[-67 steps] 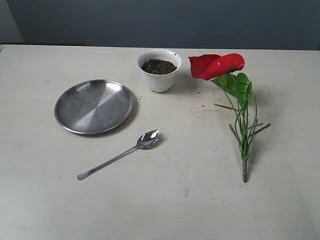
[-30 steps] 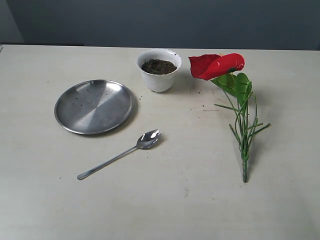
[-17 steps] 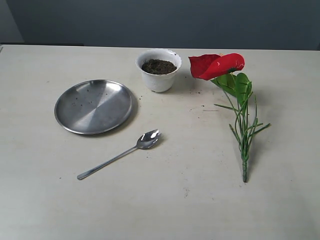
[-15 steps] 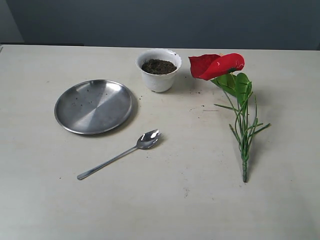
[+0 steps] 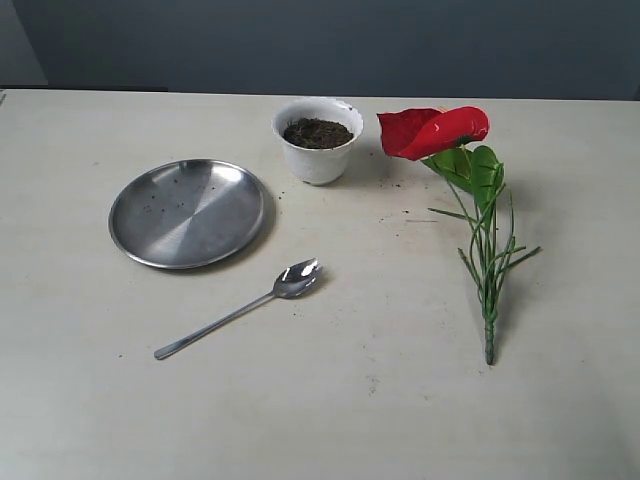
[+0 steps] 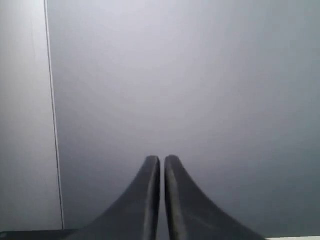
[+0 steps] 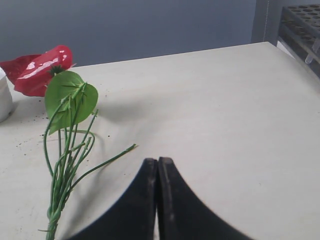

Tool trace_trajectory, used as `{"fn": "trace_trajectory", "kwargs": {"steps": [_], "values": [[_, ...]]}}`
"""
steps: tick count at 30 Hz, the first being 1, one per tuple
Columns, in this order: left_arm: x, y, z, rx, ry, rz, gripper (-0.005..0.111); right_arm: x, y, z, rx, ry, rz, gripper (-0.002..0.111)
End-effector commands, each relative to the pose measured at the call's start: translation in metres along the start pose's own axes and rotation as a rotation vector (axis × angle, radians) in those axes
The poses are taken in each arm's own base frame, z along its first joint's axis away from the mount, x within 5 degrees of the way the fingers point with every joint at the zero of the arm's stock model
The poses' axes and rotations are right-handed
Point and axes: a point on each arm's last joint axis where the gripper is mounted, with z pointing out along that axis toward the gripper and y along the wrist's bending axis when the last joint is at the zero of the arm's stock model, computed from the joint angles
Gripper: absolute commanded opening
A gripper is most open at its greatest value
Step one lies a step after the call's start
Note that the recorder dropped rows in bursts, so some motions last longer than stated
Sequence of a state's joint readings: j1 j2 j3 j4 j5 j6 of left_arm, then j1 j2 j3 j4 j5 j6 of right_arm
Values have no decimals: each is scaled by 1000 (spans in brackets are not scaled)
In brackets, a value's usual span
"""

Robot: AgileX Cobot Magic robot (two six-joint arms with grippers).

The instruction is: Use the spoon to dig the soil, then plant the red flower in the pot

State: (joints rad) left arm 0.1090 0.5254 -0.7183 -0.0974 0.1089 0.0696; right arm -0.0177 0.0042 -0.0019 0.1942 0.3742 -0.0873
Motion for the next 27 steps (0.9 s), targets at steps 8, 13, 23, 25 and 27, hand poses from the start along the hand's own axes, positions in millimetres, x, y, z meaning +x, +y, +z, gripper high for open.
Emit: {"fn": "trace_trajectory", "kwargs": {"steps": [8,13,23,25,27], "values": [[-34,-19,64,120,82,40,44,0,0,0,3,-12,1,0],[-28,-35,93,192,142,50,44,0,0,0,3,-12,1,0],[12,-91,140,442,445,293,59,0,0,0,3,-12,1,0],[25,-100,148,476,530,306,59,-1,0,0,4,-14,1,0],[37,-107,154,508,613,339,59,-1,0,0,4,-14,1,0]]}}
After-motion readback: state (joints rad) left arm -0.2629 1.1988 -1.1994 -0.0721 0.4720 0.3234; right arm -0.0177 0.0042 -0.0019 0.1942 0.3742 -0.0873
